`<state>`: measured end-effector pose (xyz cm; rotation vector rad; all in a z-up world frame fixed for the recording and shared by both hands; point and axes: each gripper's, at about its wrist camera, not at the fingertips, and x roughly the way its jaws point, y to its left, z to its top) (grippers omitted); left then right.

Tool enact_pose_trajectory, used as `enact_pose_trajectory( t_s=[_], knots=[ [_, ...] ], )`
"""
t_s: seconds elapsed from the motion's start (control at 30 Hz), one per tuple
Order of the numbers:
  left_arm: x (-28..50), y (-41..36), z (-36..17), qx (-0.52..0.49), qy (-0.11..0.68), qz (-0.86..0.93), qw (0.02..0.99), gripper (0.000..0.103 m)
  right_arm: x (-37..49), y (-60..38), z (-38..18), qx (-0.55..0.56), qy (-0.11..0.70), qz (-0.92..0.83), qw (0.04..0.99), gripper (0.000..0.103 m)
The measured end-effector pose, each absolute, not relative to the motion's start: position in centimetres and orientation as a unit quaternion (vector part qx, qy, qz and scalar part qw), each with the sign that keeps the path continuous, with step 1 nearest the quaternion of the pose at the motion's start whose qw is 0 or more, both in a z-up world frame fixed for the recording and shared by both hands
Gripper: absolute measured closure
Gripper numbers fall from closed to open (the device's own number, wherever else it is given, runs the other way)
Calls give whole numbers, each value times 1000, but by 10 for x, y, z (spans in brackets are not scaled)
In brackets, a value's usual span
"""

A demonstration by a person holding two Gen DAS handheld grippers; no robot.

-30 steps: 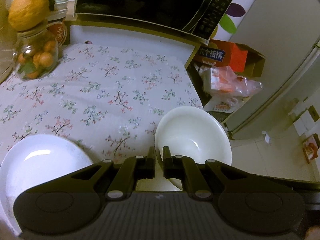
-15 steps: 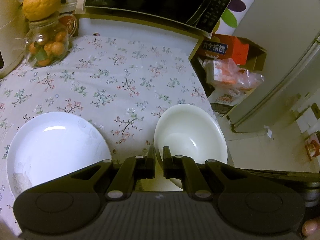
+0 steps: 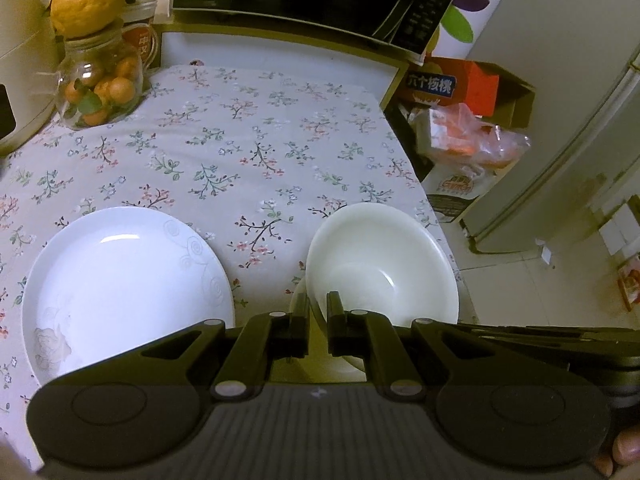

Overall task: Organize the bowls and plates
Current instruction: 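Lift the cream bowl with both tools and carry it to the bowl stack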

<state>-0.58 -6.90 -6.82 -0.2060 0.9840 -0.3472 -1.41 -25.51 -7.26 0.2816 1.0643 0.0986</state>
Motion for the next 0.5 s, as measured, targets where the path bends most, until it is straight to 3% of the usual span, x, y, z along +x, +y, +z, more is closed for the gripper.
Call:
enact_pose_trajectory(
  t_s=[0.5],
  knots=[
    [-15, -71, -69, -95, 472, -169, 860, 96, -20, -255, -72, 127, 507, 54, 851, 84]
  ],
)
